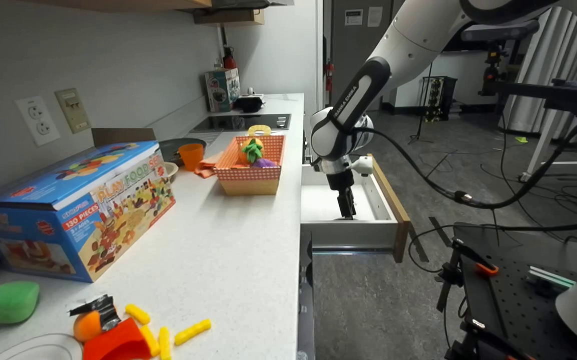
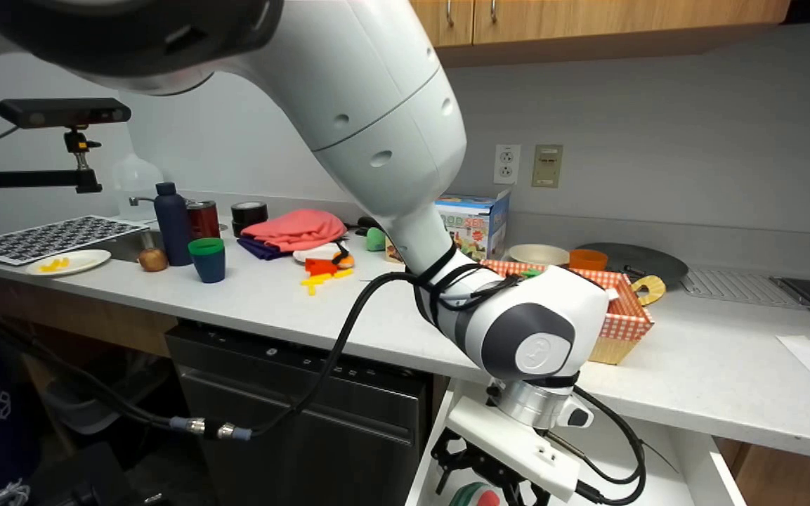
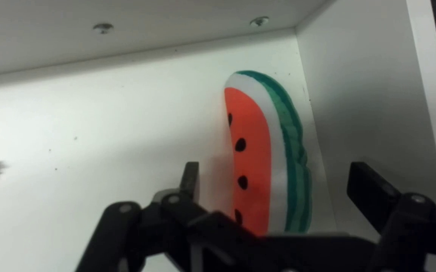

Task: Open the drawer, remove the pineapple and watermelon plush toy from the drawer and put them in the basket then close the drawer

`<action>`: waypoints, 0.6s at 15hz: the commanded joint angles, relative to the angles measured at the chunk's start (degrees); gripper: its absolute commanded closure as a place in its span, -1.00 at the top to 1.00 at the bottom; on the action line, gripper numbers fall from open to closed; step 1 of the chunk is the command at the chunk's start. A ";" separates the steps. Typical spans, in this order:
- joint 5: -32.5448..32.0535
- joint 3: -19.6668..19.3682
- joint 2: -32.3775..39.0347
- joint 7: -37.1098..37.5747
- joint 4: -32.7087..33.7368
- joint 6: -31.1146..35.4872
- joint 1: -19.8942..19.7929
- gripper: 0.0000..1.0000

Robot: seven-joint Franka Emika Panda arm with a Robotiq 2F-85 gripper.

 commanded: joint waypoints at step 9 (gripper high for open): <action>1.12 -1.00 1.94 2.28 3.50 -0.89 0.53 -0.60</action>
